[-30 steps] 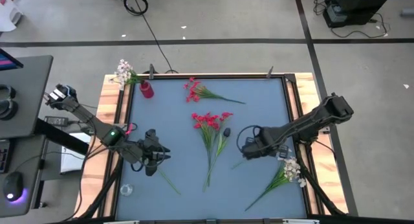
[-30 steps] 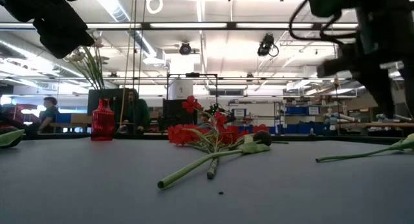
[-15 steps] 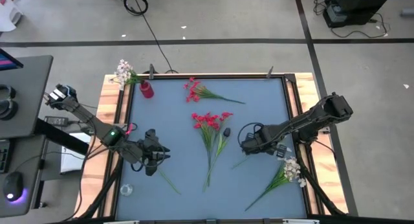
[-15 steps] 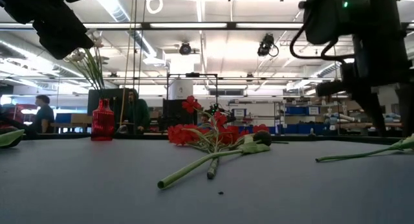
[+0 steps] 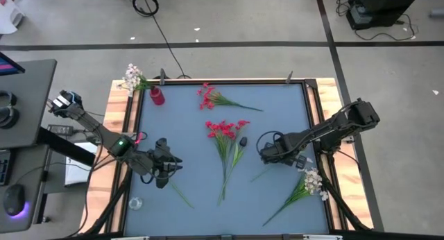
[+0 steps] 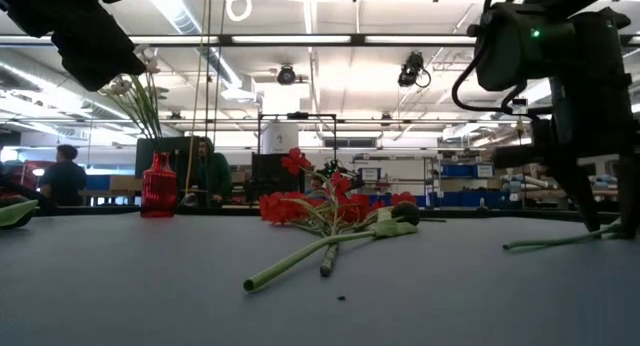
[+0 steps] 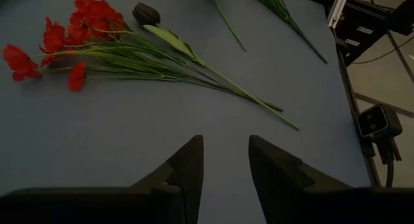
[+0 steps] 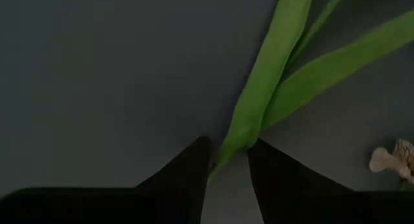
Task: Sort flowers into vase by color
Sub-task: Put the yellow flower into the red vase
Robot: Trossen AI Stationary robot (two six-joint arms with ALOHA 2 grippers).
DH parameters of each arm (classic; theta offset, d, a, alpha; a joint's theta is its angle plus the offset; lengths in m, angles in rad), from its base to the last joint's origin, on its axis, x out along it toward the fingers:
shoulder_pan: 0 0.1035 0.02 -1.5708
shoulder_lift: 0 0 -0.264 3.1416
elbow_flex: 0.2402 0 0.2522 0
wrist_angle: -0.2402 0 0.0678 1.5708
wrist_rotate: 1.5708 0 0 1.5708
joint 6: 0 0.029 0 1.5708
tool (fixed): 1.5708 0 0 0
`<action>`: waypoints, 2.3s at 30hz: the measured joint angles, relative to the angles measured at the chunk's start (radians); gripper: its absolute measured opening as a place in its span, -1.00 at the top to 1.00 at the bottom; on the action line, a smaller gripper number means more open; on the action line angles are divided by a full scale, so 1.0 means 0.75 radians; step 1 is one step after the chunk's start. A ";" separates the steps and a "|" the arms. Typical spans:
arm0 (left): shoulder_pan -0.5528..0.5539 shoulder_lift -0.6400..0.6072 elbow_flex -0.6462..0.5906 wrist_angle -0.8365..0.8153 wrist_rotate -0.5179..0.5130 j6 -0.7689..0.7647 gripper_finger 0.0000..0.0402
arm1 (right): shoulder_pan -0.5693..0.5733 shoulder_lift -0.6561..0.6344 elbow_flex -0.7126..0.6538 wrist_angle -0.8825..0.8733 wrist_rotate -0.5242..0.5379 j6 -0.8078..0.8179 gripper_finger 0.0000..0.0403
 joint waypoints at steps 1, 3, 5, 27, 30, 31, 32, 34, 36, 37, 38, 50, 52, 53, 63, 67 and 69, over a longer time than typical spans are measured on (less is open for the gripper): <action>0.000 0.000 0.000 0.000 -0.007 0.000 0.37 | 0.000 0.001 0.000 -0.003 0.011 -0.023 0.46; 0.001 0.000 0.000 0.000 -0.018 0.001 0.37 | 0.000 0.001 0.000 -0.010 0.029 -0.063 0.56; 0.014 0.000 0.000 0.001 -0.024 0.014 0.37 | 0.001 0.002 0.000 -0.012 0.043 -0.087 0.69; 0.082 -0.003 0.000 0.064 -0.015 0.047 0.36 | 0.123 0.009 0.210 0.020 0.476 -0.169 0.94; 0.083 -0.003 0.000 0.079 -0.015 0.106 0.36 | 0.121 0.009 0.285 0.017 0.557 -0.318 0.94; 0.085 -0.003 0.000 0.085 -0.013 0.125 0.36 | 0.116 0.009 0.310 0.018 0.576 -0.370 0.94; 0.088 -0.003 0.000 0.093 -0.013 0.144 0.36 | 0.111 0.009 0.335 0.021 0.591 -0.425 0.94; 0.094 -0.003 0.000 0.117 -0.011 0.178 0.36 | 0.100 0.009 0.381 0.019 0.619 -0.537 0.94; 0.103 -0.003 0.000 0.155 -0.011 0.217 0.36 | 0.086 0.009 0.428 0.022 0.645 -0.650 0.94; 0.107 -0.003 0.000 0.172 -0.012 0.237 0.36 | 0.078 0.008 0.447 0.023 0.655 -0.699 0.94; 0.113 -0.003 0.000 0.190 -0.011 0.251 0.36 | 0.070 0.008 0.465 0.025 0.667 -0.750 0.94; 0.121 -0.017 0.000 0.256 0.049 0.343 0.36 | -0.030 0.007 0.525 0.615 0.756 -1.473 0.94; 0.121 -0.034 0.000 0.254 0.050 0.346 0.36 | -0.050 0.007 0.525 0.746 0.764 -1.591 0.94; 0.121 -0.047 0.000 0.256 0.050 0.346 0.36 | -0.061 0.007 0.525 0.816 0.765 -1.650 0.94; 0.230 -0.148 0.000 0.376 -0.011 0.351 0.35 | -0.201 0.007 0.525 1.427 0.486 -2.408 0.94; 0.324 -0.151 0.000 0.517 -0.012 0.410 0.28 | -0.257 0.007 0.526 1.560 0.345 -2.552 0.94; 0.373 -0.151 0.000 0.559 0.017 0.458 0.22 | -0.280 0.007 0.526 1.571 0.282 -2.578 0.94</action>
